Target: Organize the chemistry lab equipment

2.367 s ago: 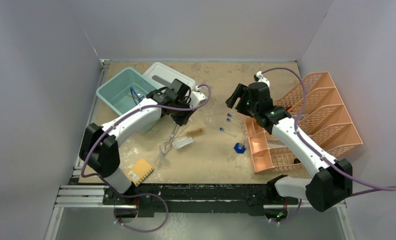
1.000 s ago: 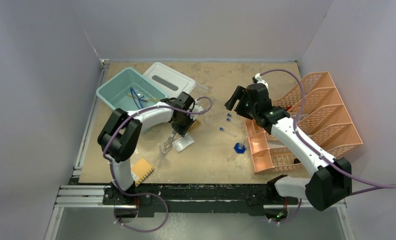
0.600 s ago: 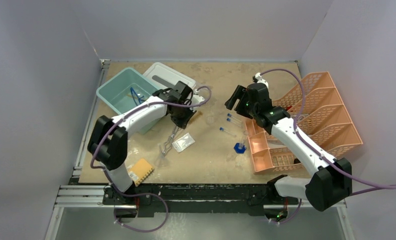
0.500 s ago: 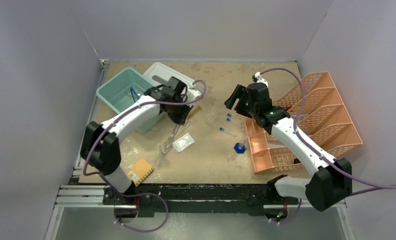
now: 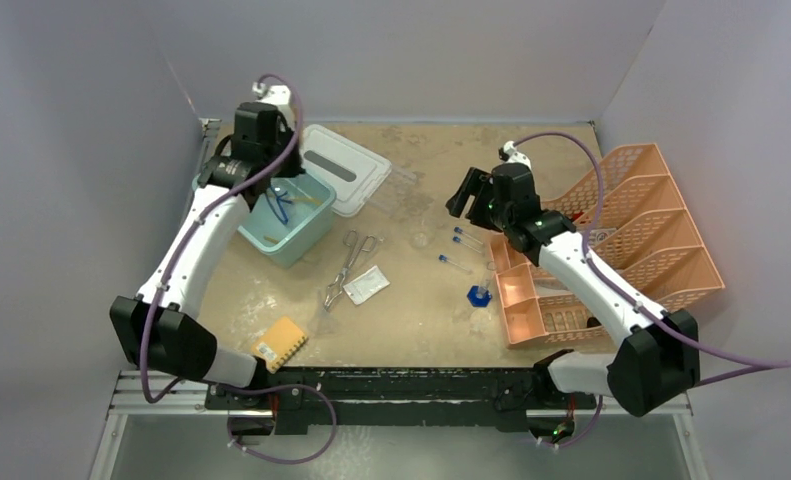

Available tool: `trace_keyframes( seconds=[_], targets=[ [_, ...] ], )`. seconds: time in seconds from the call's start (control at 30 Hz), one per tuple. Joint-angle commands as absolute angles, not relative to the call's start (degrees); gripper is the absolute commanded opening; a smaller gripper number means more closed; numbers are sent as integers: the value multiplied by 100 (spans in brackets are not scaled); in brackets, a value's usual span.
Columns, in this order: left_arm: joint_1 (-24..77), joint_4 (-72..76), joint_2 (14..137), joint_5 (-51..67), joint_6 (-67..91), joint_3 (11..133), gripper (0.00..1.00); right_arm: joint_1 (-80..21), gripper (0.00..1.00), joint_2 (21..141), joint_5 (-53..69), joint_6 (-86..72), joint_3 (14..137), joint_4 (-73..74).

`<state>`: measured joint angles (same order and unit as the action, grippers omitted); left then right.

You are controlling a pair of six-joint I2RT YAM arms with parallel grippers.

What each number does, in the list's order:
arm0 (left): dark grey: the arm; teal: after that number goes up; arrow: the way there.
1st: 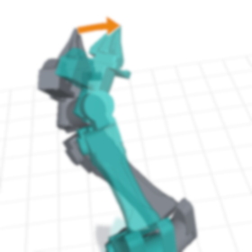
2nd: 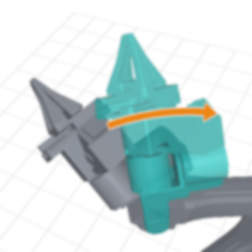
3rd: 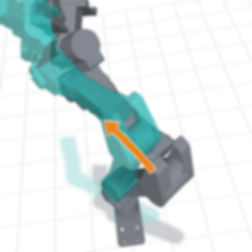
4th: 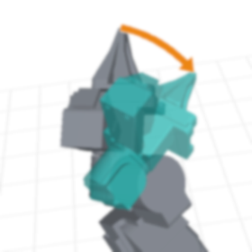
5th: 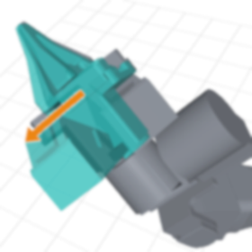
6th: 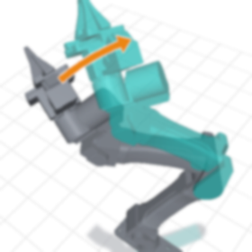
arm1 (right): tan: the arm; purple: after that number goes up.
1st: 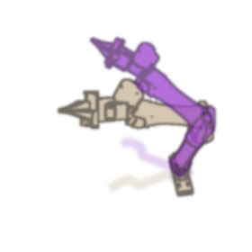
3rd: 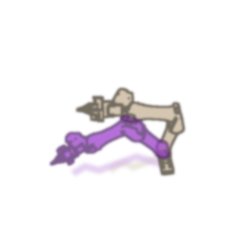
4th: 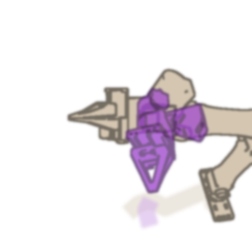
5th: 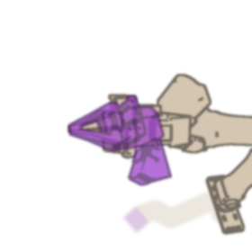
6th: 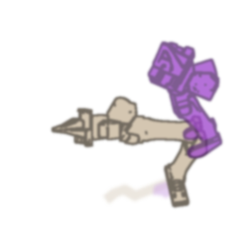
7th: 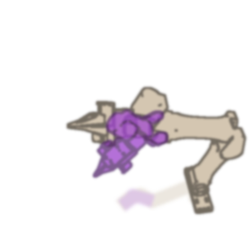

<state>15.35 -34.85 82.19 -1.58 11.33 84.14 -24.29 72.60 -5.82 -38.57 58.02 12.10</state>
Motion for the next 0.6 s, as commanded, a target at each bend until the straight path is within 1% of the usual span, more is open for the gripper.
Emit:
trace_keyframes(
  seconds=[0.0, 0.07, 0.13, 0.27, 0.4, 0.5, 0.57],
  targets=[
    [869, -3203, 8418, -2116, 2599, 8731, 0, -2394, 76, 7468, -646, -3496, 6198, 1036],
    [607, -3362, 8589, -2462, 3268, 8669, 0, -2397, 76, 7503, -746, -3363, 6242, 1037],
    [436, -3348, 8718, -2455, 3882, 8448, 0, -2389, 76, 7542, -859, -3225, 6276, 1029],
    [422, -3210, 9025, -2712, 4724, 8061, 0, -2365, 76, 7677, -1042, -2967, 6442, 1043],
    [430, -3220, 9420, -3054, 5001, 8020, 0, -2350, 76, 7812, -1206, -2670, 6606, 1039],
    [422, -3865, 9748, -3636, 5205, 8277, 0, -2338, 77, 7896, -1351, -2447, 6702, 1005],
    [424, -4005, 9802, -3840, 5379, 8225, 0, -2338, 76, 7928, -1458, -2327, 6738, 967]
  ],
)
